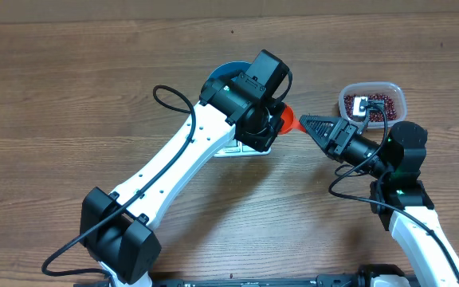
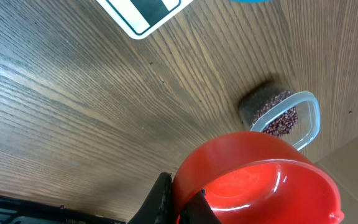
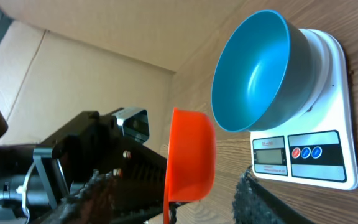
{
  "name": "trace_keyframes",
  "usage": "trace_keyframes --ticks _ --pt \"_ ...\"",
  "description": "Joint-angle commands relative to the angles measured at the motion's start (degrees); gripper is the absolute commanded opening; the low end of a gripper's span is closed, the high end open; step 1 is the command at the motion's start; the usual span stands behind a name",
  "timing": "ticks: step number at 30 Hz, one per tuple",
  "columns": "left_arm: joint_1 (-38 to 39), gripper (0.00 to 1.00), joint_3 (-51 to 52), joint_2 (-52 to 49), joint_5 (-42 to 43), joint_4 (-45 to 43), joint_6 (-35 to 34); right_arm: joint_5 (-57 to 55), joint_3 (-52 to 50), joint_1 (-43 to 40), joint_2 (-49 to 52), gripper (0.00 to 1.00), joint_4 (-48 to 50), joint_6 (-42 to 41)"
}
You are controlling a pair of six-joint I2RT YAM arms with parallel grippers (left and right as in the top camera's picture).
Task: Scoop item into bowl and weigh 150g on scale
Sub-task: 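Move the right gripper toward the scoop's blue handle over the scale, then close the right gripper on the scoop handle and pull it right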
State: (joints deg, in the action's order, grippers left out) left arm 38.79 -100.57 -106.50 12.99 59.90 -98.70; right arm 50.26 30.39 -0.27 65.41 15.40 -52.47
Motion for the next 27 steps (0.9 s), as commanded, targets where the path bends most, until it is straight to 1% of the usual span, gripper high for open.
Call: trace_keyframes --ticks 1,3,5,6,8,11,12,13,15,17,18,19,20,21,25,27 --pt "0.24 0.04 -1.16 1.18 -1.62 -0.20 -0.94 0.83 1.18 0.33 0.00 0.52 0.42 0.22" --pt "0.24 0.04 -1.16 1.18 -1.62 -0.17 -2.25 0.83 1.18 0.33 0.00 0.43 0.42 0.22" --pt "0.26 0.04 -1.16 1.18 -1.60 -0.15 -3.19 0.83 1.18 0.33 -0.02 0.37 0.42 0.24" --pt "0.26 0.04 -1.16 1.18 -1.60 -0.20 -3.19 0.79 1.18 0.33 0.00 0.31 0.44 0.24" --pt "0.26 0.04 -1.16 1.18 -1.60 -0.17 -3.19 0.79 1.18 0.33 0.00 0.26 0.46 0.24" --pt "0.26 0.04 -1.16 1.18 -1.60 -0.20 -3.39 0.79 1.18 0.33 0.00 0.22 0.46 0.22" --pt "0.31 0.04 -1.16 1.18 -1.57 -0.17 -3.65 0.79 1.18 0.33 -0.02 0.19 0.46 0.24" --pt "0.33 0.04 -1.16 1.18 -1.57 -0.20 -3.80 0.79 1.18 0.33 0.00 0.13 0.48 0.22" --pt "0.37 0.04 -1.16 1.18 -1.55 -0.20 -3.78 0.79 1.18 0.33 0.00 0.05 0.61 0.24" --pt "0.39 0.04 -1.16 1.18 -1.57 -0.20 -3.78 0.79 1.18 0.33 0.00 0.04 0.61 0.24" --pt "0.39 0.23 -1.16 1.18 -1.57 -0.20 -3.78 0.79 1.18 0.33 0.00 0.04 0.61 0.24" --pt "0.39 0.50 -1.16 1.18 -1.57 -0.20 -3.76 0.79 1.18 0.33 -0.02 0.04 0.61 0.24" --pt "0.39 0.88 -1.16 1.18 -1.57 -0.20 -3.76 0.79 1.18 0.33 0.00 0.04 0.61 0.26" --pt "0.39 1.00 -1.16 1.18 -1.60 -0.20 -3.76 0.76 1.18 0.33 0.00 0.04 0.61 0.28" --pt "0.33 1.00 -1.16 1.18 -1.33 -0.15 -2.51 0.37 1.18 0.31 0.00 0.04 0.55 0.55" --pt "0.35 1.00 -1.16 1.18 -0.28 -0.17 -1.53 0.35 1.18 0.31 0.00 0.04 0.35 2.23"
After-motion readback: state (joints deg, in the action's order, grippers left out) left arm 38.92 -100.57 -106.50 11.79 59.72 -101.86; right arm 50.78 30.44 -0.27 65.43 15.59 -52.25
